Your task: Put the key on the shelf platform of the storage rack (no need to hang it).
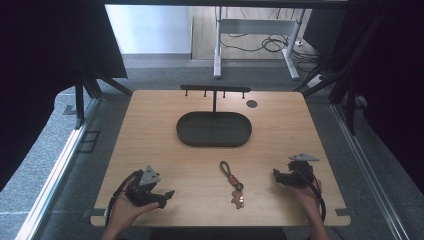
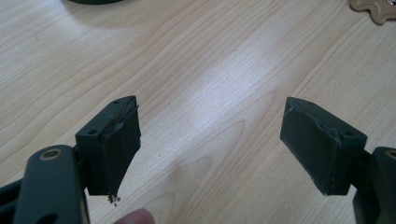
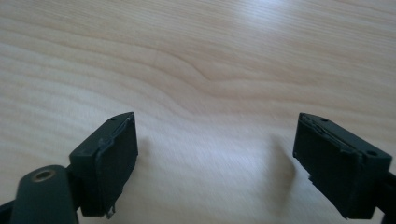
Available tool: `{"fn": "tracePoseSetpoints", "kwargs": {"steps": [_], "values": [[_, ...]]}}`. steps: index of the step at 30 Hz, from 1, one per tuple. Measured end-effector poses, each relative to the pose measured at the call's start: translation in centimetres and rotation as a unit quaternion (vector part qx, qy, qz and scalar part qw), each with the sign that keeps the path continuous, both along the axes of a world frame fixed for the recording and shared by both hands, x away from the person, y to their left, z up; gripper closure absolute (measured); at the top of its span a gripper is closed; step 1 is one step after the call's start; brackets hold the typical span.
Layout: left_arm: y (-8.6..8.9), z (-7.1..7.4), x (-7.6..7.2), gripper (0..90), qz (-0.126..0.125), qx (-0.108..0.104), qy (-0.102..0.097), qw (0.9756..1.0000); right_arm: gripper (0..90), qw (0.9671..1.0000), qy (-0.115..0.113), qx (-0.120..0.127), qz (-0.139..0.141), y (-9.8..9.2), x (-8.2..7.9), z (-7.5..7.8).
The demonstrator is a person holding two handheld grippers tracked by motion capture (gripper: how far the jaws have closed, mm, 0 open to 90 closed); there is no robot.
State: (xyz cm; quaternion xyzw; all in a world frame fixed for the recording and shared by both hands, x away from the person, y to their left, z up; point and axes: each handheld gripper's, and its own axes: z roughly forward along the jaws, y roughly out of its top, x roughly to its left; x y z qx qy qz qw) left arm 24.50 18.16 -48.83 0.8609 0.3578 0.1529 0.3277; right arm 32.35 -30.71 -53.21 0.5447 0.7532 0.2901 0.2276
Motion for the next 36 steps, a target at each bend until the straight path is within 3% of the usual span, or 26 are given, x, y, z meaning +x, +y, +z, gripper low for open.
{"fn": "tracePoseSetpoints", "kwargs": {"steps": [6, 20, 36], "values": [[-0.2, 0.1, -0.2, 20.4, -0.005, 0.000, -0.003, 1.0000, 17.1, 0.9999, -0.009, 0.006, 0.009, -1.2, -1.1, 0.3], [-0.2, 0.1, -0.2, 20.4, -0.004, 0.000, -0.002, 1.0000, 24.3, 0.9996, -0.020, 0.012, 0.018, -1.7, -1.6, 0.8], [-0.2, 0.6, -0.5, 20.4, -0.003, -0.001, -0.003, 1.0000, 25.5, 0.9995, 0.006, 0.011, 0.031, -1.7, -2.1, 1.0]]}}
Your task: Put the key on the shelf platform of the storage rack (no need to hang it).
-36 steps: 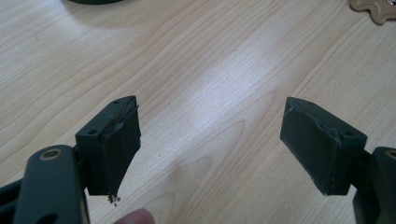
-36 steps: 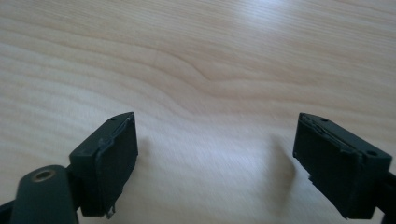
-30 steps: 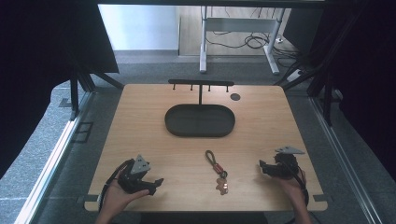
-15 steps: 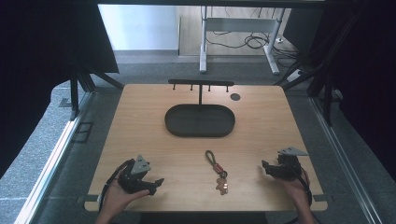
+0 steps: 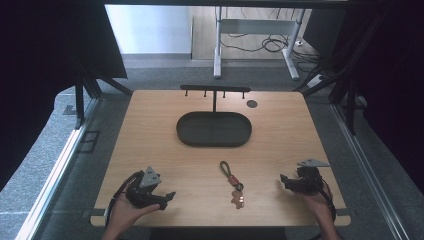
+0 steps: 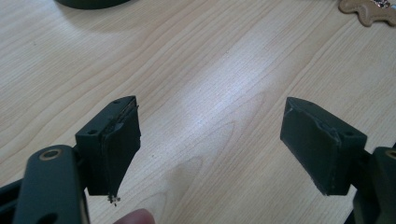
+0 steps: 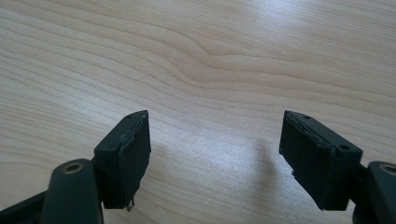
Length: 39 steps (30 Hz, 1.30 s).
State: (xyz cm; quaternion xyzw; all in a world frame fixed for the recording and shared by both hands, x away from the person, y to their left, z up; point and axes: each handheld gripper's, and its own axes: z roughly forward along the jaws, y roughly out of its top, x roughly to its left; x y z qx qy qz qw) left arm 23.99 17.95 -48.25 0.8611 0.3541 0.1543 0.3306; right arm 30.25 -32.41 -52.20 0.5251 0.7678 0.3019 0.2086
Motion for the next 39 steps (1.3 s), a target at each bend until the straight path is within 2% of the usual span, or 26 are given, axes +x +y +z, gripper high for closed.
{"fn": "tracePoseSetpoints", "kwargs": {"steps": [6, 14, 18, 25, 28, 29, 36, 37, 39], "values": [[0.1, 0.0, 0.1, 20.4, 0.001, 0.000, 0.002, 1.0000, 28.0, 1.0000, 0.005, 0.001, 0.008, 0.3, -0.2, 0.8], [0.1, 0.1, 0.0, 20.4, 0.001, -0.002, 0.003, 1.0000, 31.8, 0.9986, 0.018, 0.003, 0.050, 1.3, -0.4, 2.1], [0.0, 0.2, -0.1, 20.4, 0.001, -0.004, 0.003, 1.0000, 33.5, 0.9960, 0.032, -0.010, 0.083, 2.3, -0.6, 3.5], [-0.3, 0.0, 0.0, 20.4, -0.005, -0.003, 0.008, 1.0000, 35.5, 0.9926, 0.046, -0.014, 0.111, 3.4, -0.3, 5.2], [-0.3, -0.1, 0.0, 20.4, -0.005, -0.001, 0.009, 0.9999, 36.1, 0.9914, 0.051, -0.018, 0.119, 3.9, -0.2, 5.4], [-0.4, -0.1, 0.0, 20.4, -0.006, -0.002, 0.010, 0.9999, 36.4, 0.9903, 0.053, -0.025, 0.126, 4.4, 0.0, 5.6], [-0.4, -0.2, -0.1, 20.4, -0.009, -0.003, 0.012, 0.9999, 37.4, 0.9858, 0.068, -0.031, 0.150, 6.0, 0.3, 5.8], [-0.3, -0.2, 0.0, 20.4, -0.008, -0.005, 0.012, 0.9999, 37.5, 0.9839, 0.075, -0.037, 0.158, 6.6, 0.4, 5.8], [-0.2, -0.2, 0.1, 20.4, -0.008, -0.005, 0.013, 0.9999, 37.6, 0.9828, 0.076, -0.043, 0.162, 7.1, 0.4, 5.8]]}}
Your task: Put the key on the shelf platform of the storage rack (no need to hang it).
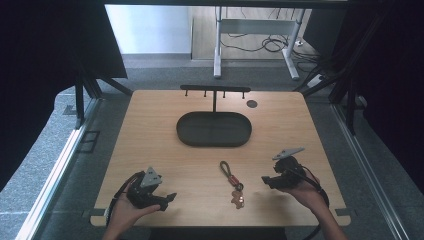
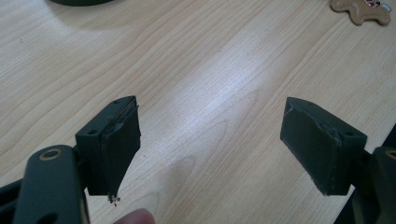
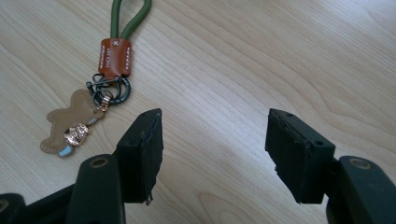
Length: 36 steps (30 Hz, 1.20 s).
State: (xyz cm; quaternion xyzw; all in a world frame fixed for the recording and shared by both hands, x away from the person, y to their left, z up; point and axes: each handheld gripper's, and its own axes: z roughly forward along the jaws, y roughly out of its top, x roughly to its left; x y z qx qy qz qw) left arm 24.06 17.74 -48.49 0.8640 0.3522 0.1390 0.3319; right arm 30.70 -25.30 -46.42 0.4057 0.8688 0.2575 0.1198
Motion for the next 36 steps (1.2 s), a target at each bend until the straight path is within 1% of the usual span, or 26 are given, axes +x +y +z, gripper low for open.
{"fn": "tracePoseSetpoints", "kwargs": {"steps": [2, 3, 7, 18, 21, 29, 36], "values": [[0.0, 0.0, 0.0, 20.4, 0.000, 0.000, 0.000, 1.0000, 37.7, 1.0000, 0.002, -0.001, 0.002, 0.2, 0.0, 0.0], [0.0, 0.0, 0.0, 20.4, 0.000, -0.001, 0.001, 1.0000, 37.7, 1.0000, 0.004, -0.007, 0.004, 0.7, 0.1, 0.0], [-0.1, 0.1, -0.1, 20.4, -0.001, -0.001, 0.001, 1.0000, 38.4, 0.9998, 0.009, -0.014, 0.014, 1.6, 0.3, 0.0], [0.0, 0.1, -0.1, 20.4, -0.002, -0.001, 0.000, 1.0000, 38.5, 0.9987, 0.016, -0.030, 0.037, 3.6, 0.7, -0.2], [0.0, 0.1, -0.1, 20.4, -0.001, -0.002, 0.001, 1.0000, 38.6, 0.9985, 0.016, -0.032, 0.041, 3.9, 0.8, -0.2], [0.0, 0.1, -0.1, 20.4, -0.002, -0.001, 0.001, 1.0000, 39.0, 0.9975, 0.029, -0.037, 0.052, 5.0, 0.8, -0.5], [-0.2, -0.1, -0.1, 20.4, -0.003, 0.000, 0.003, 1.0000, 38.9, 0.9967, 0.030, -0.043, 0.062, 5.7, 1.0, -0.7]]}}
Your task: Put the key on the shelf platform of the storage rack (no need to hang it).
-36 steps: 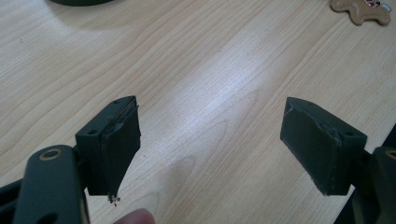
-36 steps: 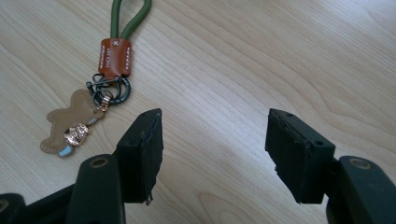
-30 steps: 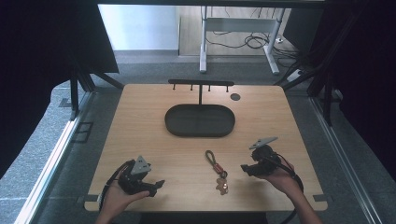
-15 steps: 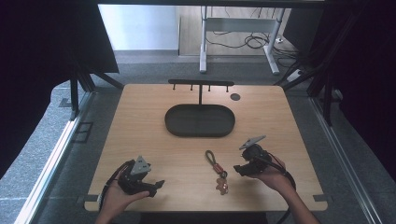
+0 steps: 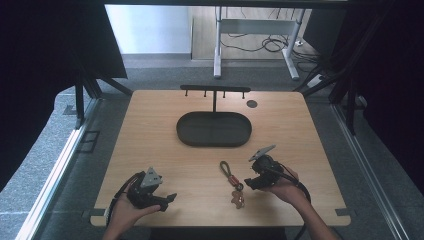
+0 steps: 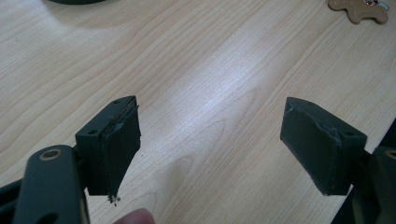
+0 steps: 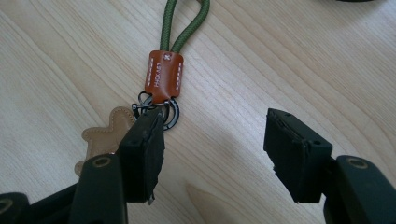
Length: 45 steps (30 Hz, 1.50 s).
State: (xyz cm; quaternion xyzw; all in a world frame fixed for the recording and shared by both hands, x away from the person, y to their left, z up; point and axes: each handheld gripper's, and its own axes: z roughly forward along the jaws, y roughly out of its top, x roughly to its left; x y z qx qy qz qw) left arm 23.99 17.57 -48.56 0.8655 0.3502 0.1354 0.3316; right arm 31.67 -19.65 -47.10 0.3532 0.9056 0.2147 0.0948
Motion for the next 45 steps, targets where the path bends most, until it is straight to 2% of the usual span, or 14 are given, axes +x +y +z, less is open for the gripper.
{"fn": "tracePoseSetpoints", "kwargs": {"steps": [14, 21, 35, 45], "values": [[-0.2, -0.1, 0.0, 20.4, -0.003, 0.002, 0.001, 1.0000, 39.2, 0.9999, 0.008, -0.009, 0.010, 1.2, -0.1, -0.5], [-0.3, -0.1, 0.0, 20.4, -0.004, 0.004, 0.001, 1.0000, 38.9, 0.9999, 0.000, -0.009, 0.011, 1.6, 0.0, -0.7], [-0.5, -0.3, 0.0, 20.4, -0.009, 0.006, 0.004, 0.9999, 39.1, 0.9996, 0.010, -0.019, 0.016, 2.7, 0.2, -1.4], [-0.6, -0.4, 0.0, 20.4, -0.010, 0.006, 0.004, 0.9999, 39.6, 0.9996, 0.009, -0.010, 0.026, 3.9, -0.1, -1.2]]}}
